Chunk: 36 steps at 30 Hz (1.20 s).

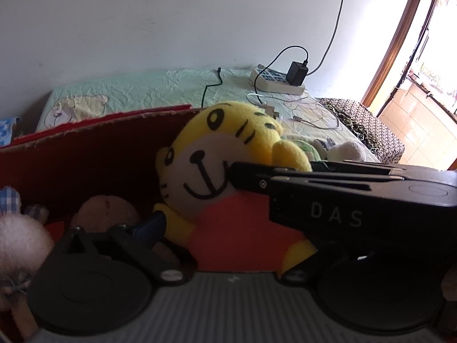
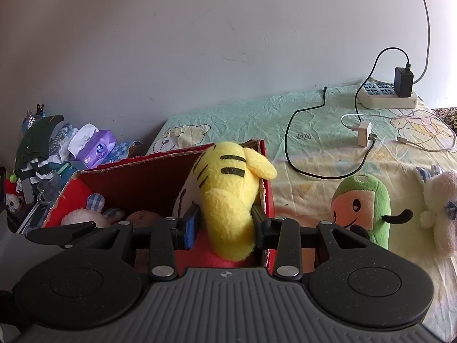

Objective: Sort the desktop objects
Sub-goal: 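Lower the held yellow tiger plush into the red box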

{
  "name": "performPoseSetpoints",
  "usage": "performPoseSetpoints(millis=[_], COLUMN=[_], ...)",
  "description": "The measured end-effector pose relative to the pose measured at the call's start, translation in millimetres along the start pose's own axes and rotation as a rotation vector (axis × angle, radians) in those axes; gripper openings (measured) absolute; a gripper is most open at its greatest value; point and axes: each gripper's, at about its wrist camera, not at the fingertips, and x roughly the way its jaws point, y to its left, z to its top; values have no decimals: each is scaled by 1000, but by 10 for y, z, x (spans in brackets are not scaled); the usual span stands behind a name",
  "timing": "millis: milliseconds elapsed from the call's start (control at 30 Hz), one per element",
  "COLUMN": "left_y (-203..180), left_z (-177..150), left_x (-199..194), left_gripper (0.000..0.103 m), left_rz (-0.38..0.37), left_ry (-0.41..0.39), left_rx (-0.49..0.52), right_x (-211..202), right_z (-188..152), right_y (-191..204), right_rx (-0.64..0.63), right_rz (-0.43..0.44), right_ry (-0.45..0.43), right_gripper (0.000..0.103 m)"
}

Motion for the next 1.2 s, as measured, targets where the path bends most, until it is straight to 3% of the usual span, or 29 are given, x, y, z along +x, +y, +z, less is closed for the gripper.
performPoseSetpoints(millis=[400, 700, 1200], left_y=[-181, -176, -274], left_z=[26, 31, 15], left_x=[-168, -175, -215], left_gripper=[103, 103, 103], left_rz=[124, 156, 221], left_ry=[5, 29, 27], left_rx=[18, -18, 12], right_x=[-150, -203, -252], right_z=[6, -44, -98], right_y=[-62, -105, -146], right_rx=[68, 92, 137], right_rz=[49, 74, 106], right_ry=[0, 3, 4], right_gripper=[44, 44, 44])
